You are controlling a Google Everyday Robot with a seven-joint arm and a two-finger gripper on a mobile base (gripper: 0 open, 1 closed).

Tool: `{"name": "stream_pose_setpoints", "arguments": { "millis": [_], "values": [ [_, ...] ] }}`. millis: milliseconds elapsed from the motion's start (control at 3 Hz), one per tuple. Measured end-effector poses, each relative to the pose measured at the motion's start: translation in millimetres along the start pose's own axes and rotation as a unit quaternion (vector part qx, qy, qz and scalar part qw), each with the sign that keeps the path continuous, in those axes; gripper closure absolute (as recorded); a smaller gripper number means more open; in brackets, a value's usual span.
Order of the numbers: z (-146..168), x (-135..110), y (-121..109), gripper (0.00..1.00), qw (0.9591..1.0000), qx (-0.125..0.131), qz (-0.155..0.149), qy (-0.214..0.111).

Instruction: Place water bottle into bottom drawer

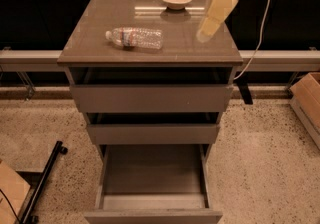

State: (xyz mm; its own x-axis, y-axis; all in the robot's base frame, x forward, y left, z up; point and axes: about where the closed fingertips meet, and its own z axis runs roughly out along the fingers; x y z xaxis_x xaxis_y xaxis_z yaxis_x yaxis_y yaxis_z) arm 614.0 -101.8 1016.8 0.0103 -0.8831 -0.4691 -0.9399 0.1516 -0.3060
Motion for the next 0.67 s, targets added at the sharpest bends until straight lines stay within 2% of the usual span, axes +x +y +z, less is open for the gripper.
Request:
{"name": "stream_pose_setpoints", "arguments": {
  "millis": [333, 667],
  "values": [
    [29.3, -6.3, -3.9, 0.00, 0.9998, -0.002, 0.020, -0.002],
    [72.0, -24.6, -33.3, 0.00, 0.9985, 0.013, 0.047, -0.024]
  ]
}}
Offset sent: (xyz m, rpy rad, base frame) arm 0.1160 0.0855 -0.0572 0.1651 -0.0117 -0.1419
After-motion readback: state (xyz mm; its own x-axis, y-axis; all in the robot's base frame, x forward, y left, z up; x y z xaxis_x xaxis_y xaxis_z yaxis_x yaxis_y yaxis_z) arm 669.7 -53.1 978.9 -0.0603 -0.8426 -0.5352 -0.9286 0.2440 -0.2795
